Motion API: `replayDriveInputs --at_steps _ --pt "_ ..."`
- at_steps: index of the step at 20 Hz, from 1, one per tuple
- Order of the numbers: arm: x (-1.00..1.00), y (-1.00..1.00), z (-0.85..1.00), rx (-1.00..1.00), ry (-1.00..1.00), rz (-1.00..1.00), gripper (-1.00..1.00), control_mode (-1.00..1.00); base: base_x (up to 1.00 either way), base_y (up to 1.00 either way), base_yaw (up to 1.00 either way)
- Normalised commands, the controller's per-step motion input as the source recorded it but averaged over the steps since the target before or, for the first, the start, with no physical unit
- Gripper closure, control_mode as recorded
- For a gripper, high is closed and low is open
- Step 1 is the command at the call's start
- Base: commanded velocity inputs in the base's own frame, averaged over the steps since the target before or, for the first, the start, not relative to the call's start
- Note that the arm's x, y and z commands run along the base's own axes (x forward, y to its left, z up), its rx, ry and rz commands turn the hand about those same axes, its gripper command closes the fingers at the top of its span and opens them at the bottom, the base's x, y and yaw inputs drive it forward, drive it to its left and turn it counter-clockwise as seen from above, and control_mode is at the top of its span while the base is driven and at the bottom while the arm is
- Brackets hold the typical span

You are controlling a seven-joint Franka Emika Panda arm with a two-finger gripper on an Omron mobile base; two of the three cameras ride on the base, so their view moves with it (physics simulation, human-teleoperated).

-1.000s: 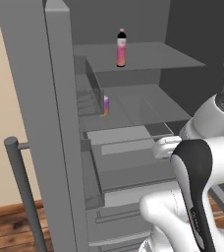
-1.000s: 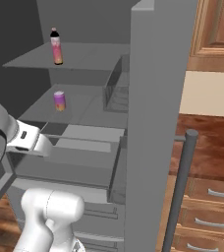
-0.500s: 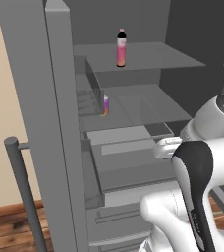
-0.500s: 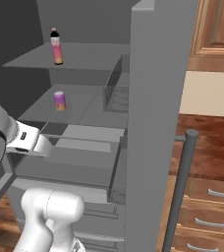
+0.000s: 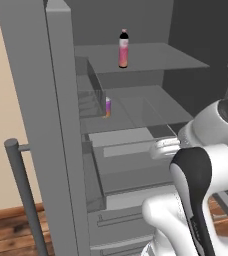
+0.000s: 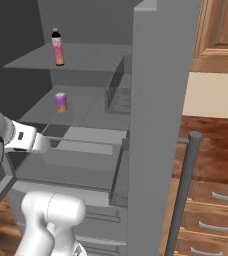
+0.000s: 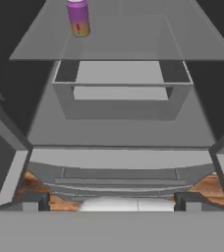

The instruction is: Open the fridge, grab two sodas, and place both sodas inside the bowl with ice on the dining counter.

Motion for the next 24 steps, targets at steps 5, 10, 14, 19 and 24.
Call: replayDriveInputs --at_steps 5,10,14,19,24 --pt "0.49 0.28 -0.03 0.0 -0.38 0.16 -1.0 -1.0 0.0 0.0 0.0" --pt "0.76 0.2 -0.02 0.01 -0.21 0.12 -1.0 -1.0 0.0 0.0 0.0" --pt "0.74 0.19 -0.17 0.0 -0.1 0.05 -1.0 -1.0 0.0 0.0 0.0" --pt "0.64 0.18 -0.11 0.0 -0.06 0.0 -1.0 -1.0 0.0 0.0 0.0" --pt "0.53 0.08 0.0 0.0 -0.02 0.0 -1.0 -1.0 0.0 0.0 0.0"
